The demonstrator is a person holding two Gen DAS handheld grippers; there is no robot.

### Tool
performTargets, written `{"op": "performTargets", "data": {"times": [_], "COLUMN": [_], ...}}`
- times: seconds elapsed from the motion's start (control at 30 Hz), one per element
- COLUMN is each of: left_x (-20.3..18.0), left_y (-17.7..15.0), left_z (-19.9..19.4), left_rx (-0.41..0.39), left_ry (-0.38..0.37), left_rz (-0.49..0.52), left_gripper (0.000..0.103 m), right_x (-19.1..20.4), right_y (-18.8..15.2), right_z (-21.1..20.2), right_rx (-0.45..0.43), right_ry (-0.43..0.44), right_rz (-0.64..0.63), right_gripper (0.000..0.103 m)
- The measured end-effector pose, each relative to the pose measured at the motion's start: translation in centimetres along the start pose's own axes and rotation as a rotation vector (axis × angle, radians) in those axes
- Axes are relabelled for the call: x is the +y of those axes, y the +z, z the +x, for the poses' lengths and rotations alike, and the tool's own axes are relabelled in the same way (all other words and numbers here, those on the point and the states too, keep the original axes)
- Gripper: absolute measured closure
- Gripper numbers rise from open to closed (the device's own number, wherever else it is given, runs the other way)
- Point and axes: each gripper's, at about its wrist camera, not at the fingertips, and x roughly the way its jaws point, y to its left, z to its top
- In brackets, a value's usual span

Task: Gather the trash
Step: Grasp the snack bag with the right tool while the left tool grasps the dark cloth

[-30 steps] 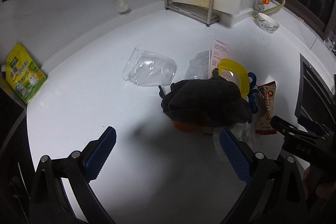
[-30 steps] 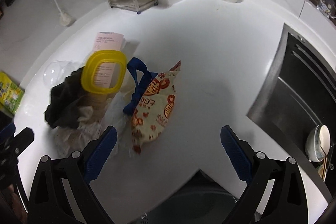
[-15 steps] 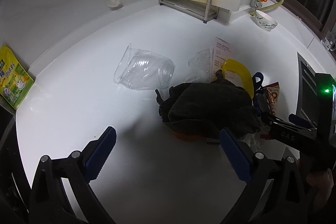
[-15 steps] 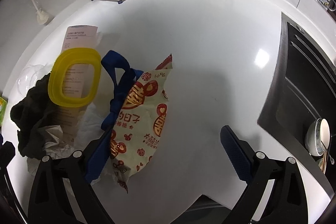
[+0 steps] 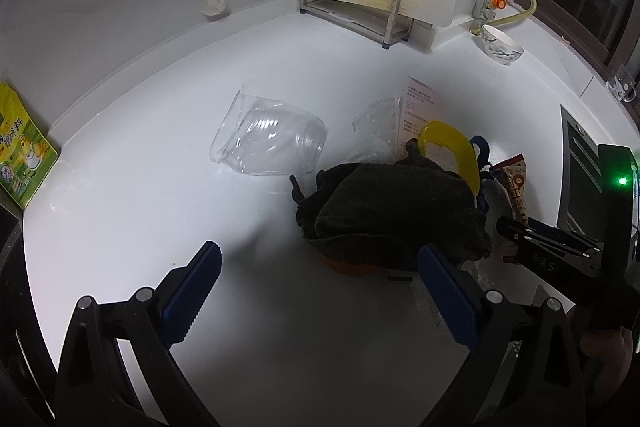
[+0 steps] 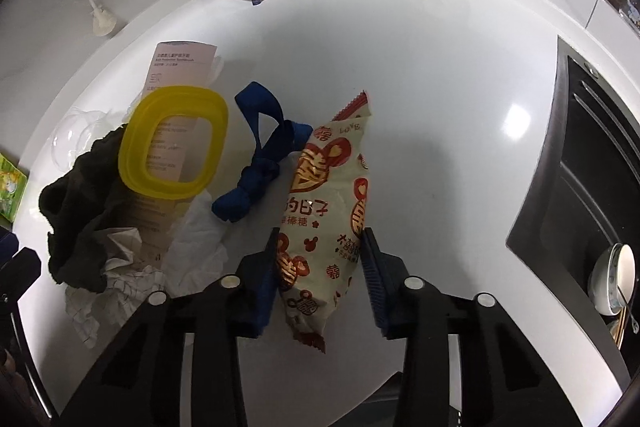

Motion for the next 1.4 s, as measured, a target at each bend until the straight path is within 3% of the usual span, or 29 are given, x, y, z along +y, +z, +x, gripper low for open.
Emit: {"op": "performTargets", "data": {"times": [0.57,0.73,0.9,0.93,0.97,1.1,1.17,1.27,1.4], "left_x": [-2.8,-4.1,-4.6,-4.5,-4.3,-4.2,-3.9,-3.2,-2.6], "left_y": [1.7,2.1,2.2,2.2,2.2,2.1,2.1,2.2,2.5], "left_z": [0.8,1.9,3.8,4.0,4.1,4.4,4.4,4.0,2.8], "left_rx": [-0.039,-0.06,-0.032,-0.031,-0.028,-0.017,-0.011,-0.013,-0.041], "left_ry": [-0.076,-0.049,-0.018,-0.031,-0.048,-0.062,-0.076,-0.097,-0.104], "left_rz": [0.011,0.057,0.087,0.078,0.069,0.068,0.058,0.035,0.023], "left_gripper": [0.006,0.006,0.008,0.016,0.031,0.057,0.076,0.086,0.09], "right_x": [-2.3,-2.5,-2.5,-2.5,-2.5,-2.5,-2.4,-2.2,-1.8], "right_y": [-1.6,-1.6,-1.7,-1.7,-1.7,-1.8,-1.8,-1.9,-2.1], "right_z": [-3.1,-3.4,-3.6,-3.6,-3.5,-3.4,-3.4,-3.6,-4.0], "right_rx": [-0.056,-0.062,-0.061,-0.06,-0.058,-0.052,-0.05,-0.052,-0.059], "right_ry": [0.021,0.028,0.036,0.037,0.037,0.039,0.041,0.047,0.057], "right_rz": [0.07,0.088,0.093,0.094,0.093,0.092,0.091,0.089,0.083], "right_gripper": [0.066,0.066,0.066,0.066,0.066,0.066,0.066,0.066,0.066]}}
